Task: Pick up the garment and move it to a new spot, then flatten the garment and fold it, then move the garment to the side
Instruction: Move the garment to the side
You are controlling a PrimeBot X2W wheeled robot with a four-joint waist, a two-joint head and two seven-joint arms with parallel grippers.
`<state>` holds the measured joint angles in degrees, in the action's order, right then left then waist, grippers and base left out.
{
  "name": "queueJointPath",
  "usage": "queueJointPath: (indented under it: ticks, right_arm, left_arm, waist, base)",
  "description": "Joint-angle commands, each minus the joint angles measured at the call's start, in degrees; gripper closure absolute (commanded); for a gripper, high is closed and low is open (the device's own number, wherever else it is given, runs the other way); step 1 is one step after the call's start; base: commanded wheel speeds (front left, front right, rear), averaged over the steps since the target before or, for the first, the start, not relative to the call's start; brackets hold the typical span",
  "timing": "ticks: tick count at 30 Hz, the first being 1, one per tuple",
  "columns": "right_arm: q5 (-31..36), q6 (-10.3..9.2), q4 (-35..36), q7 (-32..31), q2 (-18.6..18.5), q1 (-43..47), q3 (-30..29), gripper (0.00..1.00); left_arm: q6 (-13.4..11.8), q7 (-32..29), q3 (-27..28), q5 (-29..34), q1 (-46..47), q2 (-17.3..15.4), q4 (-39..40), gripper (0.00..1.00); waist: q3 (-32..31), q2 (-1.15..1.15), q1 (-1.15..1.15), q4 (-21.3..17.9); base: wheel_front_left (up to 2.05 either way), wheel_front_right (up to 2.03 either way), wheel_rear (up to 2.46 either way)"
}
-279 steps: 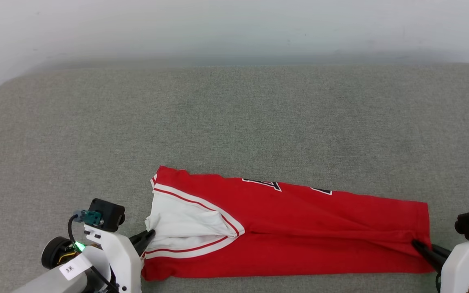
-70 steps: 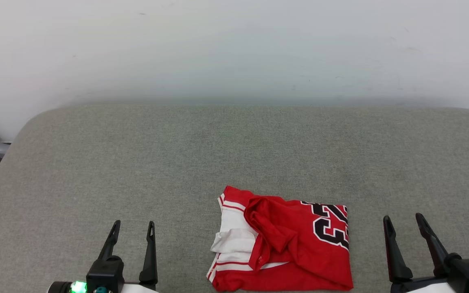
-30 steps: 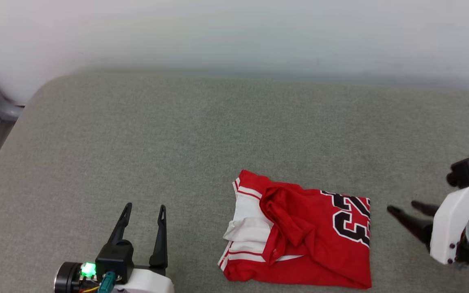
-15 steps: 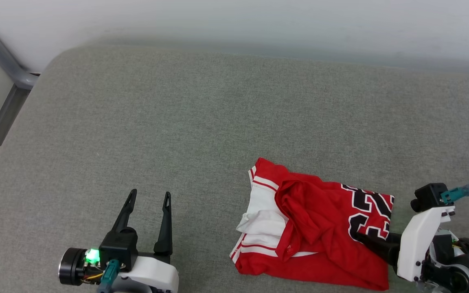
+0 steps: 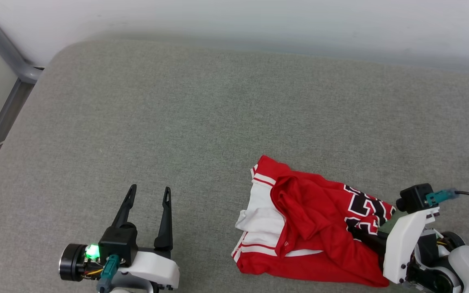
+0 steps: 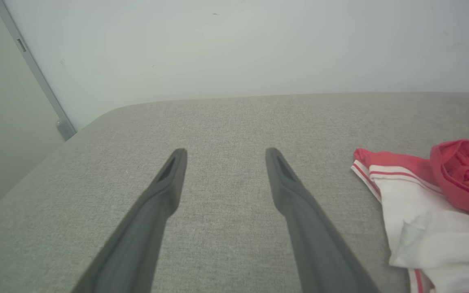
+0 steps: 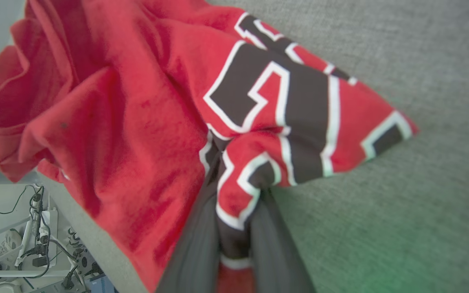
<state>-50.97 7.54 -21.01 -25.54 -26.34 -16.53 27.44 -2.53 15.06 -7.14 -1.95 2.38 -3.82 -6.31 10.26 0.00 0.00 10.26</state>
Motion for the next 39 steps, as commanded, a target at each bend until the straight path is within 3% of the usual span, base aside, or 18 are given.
queueJointPath:
  ticks: [1,11,23,32,39]
  right_arm:
    - [-0.1,-0.11,-0.4,0.5,-0.4,-0.2,1.2,1.0]
    - [3.3,-0.09,5.2,7.2,-6.4,-4.4,5.3,1.0]
    - [7.8,-0.09,11.2,6.6,-13.5,-9.9,5.8,1.0]
    - [7.8,-0.09,9.4,4.6,-18.6,-15.6,2.8,1.0]
    - [10.0,-0.09,4.8,3.8,-23.6,-20.1,-0.9,1.0]
  left_arm:
    - [-0.1,0.2,0.1,-0.2,-0.3,0.0,-0.1,0.0]
    - [-0.5,0.2,0.6,0.1,-1.6,0.1,0.2,0.0]
    - [-0.7,0.2,2.1,-0.2,-2.6,0.1,2.0,0.0]
    - [-0.2,0.2,2.5,0.8,0.0,-0.8,3.6,0.0]
    - [-0.1,0.2,2.6,1.5,2.9,-1.6,5.9,0.0]
  waist:
    - [-0.3,0.0,0.0,-0.2]
    - [-2.4,0.0,0.0,-2.6]
    - [-2.0,0.0,0.0,-13.4]
    - [2.5,0.0,0.0,-18.7]
    - [9.0,0.0,0.0,-19.1]
  base:
    - [0.0,0.0,0.0]
    - [0.0,0.0,0.0]
    - [0.0,0.0,0.0]
    - [0.0,0.0,0.0]
    - [0.0,0.0,0.0]
